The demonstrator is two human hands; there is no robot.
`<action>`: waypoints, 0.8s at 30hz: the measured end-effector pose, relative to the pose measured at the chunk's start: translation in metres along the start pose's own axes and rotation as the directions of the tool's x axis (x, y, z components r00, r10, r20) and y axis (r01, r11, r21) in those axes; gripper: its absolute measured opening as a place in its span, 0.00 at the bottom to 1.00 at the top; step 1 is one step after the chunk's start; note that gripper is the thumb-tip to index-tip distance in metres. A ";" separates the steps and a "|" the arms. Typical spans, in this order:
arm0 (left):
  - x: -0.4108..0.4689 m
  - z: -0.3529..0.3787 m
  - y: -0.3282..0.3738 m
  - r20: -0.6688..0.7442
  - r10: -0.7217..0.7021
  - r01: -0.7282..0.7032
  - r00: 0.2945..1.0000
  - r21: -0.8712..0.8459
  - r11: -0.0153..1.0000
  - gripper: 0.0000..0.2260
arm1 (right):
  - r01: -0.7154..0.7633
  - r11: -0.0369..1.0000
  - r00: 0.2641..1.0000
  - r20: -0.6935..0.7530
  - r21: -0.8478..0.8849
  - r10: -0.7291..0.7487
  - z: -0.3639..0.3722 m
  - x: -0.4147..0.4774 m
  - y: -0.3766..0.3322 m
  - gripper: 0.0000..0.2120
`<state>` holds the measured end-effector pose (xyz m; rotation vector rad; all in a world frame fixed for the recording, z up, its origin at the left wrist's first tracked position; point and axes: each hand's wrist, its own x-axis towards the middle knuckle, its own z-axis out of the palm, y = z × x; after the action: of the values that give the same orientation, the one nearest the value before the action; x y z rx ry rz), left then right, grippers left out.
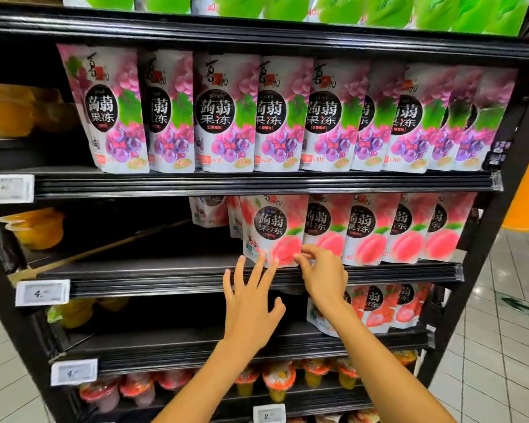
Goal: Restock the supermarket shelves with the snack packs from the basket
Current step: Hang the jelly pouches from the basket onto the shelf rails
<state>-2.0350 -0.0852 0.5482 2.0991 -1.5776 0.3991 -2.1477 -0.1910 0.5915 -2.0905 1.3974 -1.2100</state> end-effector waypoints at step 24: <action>-0.084 0.021 -0.030 -0.107 -0.137 0.061 0.985 -0.522 0.851 0.08 | -0.052 0.966 0.991 0.136 0.253 0.018 0.017 -0.102 0.045 0.04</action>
<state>-2.0322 -0.0217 0.4831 1.6823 -1.3048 0.0645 -2.1753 -0.1248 0.5051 -1.9213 1.1484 -1.1475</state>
